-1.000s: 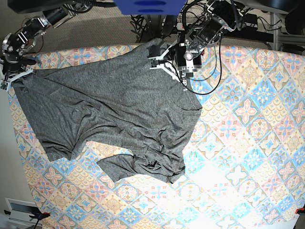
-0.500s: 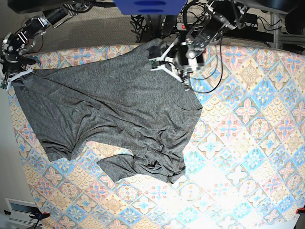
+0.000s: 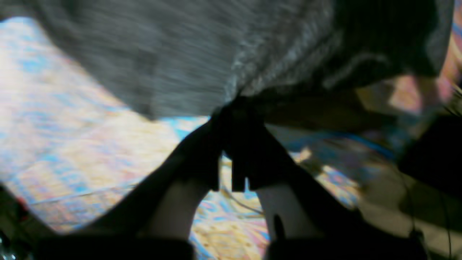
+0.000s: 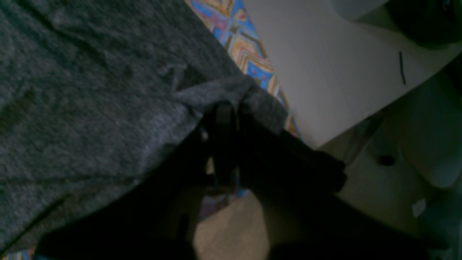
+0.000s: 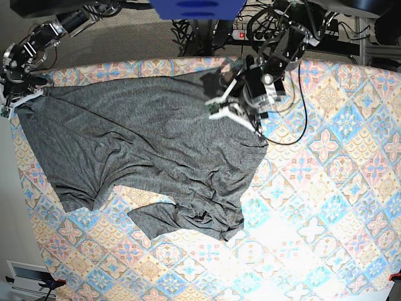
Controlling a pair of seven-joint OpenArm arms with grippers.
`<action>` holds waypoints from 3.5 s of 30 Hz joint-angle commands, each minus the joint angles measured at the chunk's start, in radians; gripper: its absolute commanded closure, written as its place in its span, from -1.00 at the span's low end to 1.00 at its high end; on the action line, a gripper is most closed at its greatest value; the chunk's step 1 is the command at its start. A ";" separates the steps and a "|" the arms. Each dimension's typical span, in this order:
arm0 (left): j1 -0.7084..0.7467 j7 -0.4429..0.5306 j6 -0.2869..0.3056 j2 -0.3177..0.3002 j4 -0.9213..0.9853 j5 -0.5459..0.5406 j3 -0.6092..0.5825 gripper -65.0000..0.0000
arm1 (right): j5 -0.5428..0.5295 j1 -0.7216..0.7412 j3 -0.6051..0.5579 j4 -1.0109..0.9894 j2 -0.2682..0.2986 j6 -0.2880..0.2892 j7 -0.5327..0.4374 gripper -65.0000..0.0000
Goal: Layout the t-shirt on the table in an organized manner, then fold the t-shirt properly
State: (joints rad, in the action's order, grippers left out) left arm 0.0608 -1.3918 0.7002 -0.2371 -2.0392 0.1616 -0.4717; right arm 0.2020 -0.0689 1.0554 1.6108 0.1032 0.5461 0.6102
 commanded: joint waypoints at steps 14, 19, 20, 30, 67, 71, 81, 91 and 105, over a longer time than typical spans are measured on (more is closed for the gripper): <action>-0.052 -0.004 -0.002 0.058 -0.010 0.003 0.222 0.92 | -0.009 0.011 0.003 0.024 0.022 -0.005 -0.020 1.00; -0.066 -0.004 -0.002 0.060 -0.010 0.006 0.227 0.92 | -0.009 0.030 0.001 0.024 0.023 -0.005 -0.020 1.00; -0.071 -0.004 -0.002 0.060 -0.010 0.006 0.230 0.92 | -0.009 0.051 0.001 0.024 0.023 -0.005 -0.020 1.00; -0.131 -0.004 -0.002 0.061 -0.008 0.010 0.232 0.92 | -0.009 0.160 -0.017 0.015 0.042 -0.005 -0.016 1.00; -0.226 0.159 -0.002 0.104 0.337 0.188 0.310 0.88 | 0.161 0.309 -0.159 -0.384 0.053 -0.083 -0.307 0.92; -0.227 0.154 -0.002 0.138 0.337 0.296 0.311 0.64 | 0.253 0.309 -0.159 -0.384 0.053 -0.200 -0.247 0.51; -0.229 0.154 -0.002 0.155 0.271 0.327 0.311 0.13 | 0.402 0.307 -0.162 -0.206 0.051 -0.160 -0.235 0.24; -0.232 0.162 -0.002 0.153 0.097 0.327 0.314 0.10 | 0.406 0.303 -0.162 0.147 -0.087 -0.153 -0.238 0.25; -0.209 0.401 -0.002 0.167 0.105 0.333 0.314 0.11 | 0.409 0.214 -0.191 0.230 -0.142 -0.011 -0.230 0.25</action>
State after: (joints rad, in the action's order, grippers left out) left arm -0.1303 -1.0023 0.7063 -0.0765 -1.9186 0.4911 -0.1581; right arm 0.6228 0.1307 0.8742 1.8206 -0.0471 0.5392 0.4038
